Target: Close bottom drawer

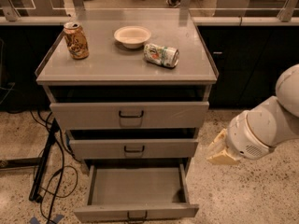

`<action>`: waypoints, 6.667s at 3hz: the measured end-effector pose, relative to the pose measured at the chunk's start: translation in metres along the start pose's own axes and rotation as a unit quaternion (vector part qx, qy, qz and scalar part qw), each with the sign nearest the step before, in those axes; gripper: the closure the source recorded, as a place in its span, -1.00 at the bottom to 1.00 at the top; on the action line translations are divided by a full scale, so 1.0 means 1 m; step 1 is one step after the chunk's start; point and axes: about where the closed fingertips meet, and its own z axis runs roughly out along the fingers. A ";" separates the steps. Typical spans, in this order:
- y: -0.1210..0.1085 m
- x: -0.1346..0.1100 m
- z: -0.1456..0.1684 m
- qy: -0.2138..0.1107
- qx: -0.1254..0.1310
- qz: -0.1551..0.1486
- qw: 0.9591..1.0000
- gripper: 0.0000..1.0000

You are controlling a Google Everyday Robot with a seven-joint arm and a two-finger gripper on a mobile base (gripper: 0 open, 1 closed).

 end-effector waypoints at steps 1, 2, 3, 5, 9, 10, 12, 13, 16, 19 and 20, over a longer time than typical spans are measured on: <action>0.007 0.002 0.038 -0.018 -0.018 0.022 0.999 1.00; 0.008 0.008 0.078 -0.025 -0.007 0.047 0.999 1.00; 0.002 0.019 0.116 -0.048 0.005 0.064 0.997 1.00; -0.004 0.023 0.158 -0.080 -0.003 0.061 0.995 1.00; 0.055 0.066 0.313 -0.084 -0.039 0.104 0.990 1.00; 0.042 0.088 0.353 -0.085 -0.038 0.097 0.991 1.00; 0.009 0.114 0.382 -0.080 -0.035 0.108 0.990 1.00; 0.010 0.115 0.397 -0.074 -0.044 0.111 0.990 1.00; 0.007 0.170 0.499 -0.053 -0.021 0.138 0.989 1.00; -0.013 0.186 0.553 -0.080 -0.003 0.134 0.988 1.00; -0.013 0.186 0.554 -0.080 -0.003 0.133 0.988 0.70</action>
Offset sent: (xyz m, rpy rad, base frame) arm 0.0103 0.0389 -0.1219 0.0844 0.0144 -0.1575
